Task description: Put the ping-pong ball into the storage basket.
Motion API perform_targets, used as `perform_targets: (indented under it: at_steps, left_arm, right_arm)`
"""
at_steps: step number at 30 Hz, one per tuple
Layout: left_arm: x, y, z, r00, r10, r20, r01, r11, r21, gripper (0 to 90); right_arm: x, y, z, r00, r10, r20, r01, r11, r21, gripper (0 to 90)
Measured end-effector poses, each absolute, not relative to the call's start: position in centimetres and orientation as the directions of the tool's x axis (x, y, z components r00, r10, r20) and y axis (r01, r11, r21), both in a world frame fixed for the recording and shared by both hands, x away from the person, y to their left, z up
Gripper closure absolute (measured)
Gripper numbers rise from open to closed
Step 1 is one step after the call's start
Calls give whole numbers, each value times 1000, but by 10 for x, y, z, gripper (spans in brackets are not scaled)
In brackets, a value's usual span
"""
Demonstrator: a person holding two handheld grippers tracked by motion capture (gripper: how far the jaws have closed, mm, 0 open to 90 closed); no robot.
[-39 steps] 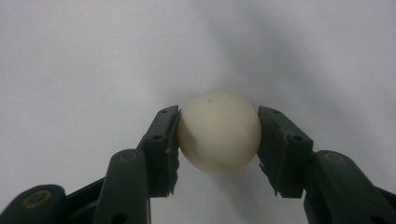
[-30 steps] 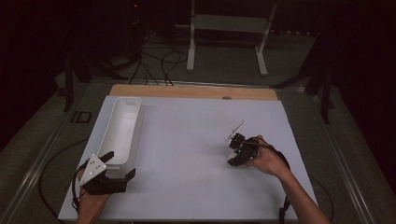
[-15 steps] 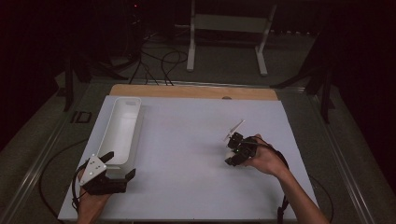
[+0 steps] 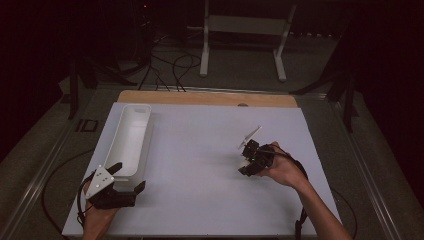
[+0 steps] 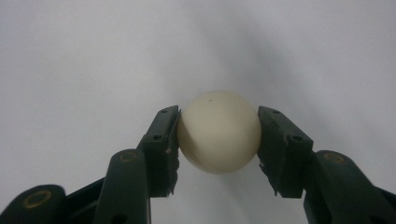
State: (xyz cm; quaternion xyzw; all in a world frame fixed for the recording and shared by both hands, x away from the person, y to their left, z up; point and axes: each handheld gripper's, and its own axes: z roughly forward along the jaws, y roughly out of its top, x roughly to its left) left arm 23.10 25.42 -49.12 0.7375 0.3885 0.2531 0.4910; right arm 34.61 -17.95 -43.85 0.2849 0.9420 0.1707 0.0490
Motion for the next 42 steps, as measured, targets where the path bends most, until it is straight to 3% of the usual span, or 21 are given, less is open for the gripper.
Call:
perform_targets:
  at_steps: [42]
  left_arm:
    - [231, 254, -491, 571, 821, -10, 325, -215, 921, 0]
  right_arm:
    - [349, -153, -417, -860, 511, -22, 466, 801, 375, 502]
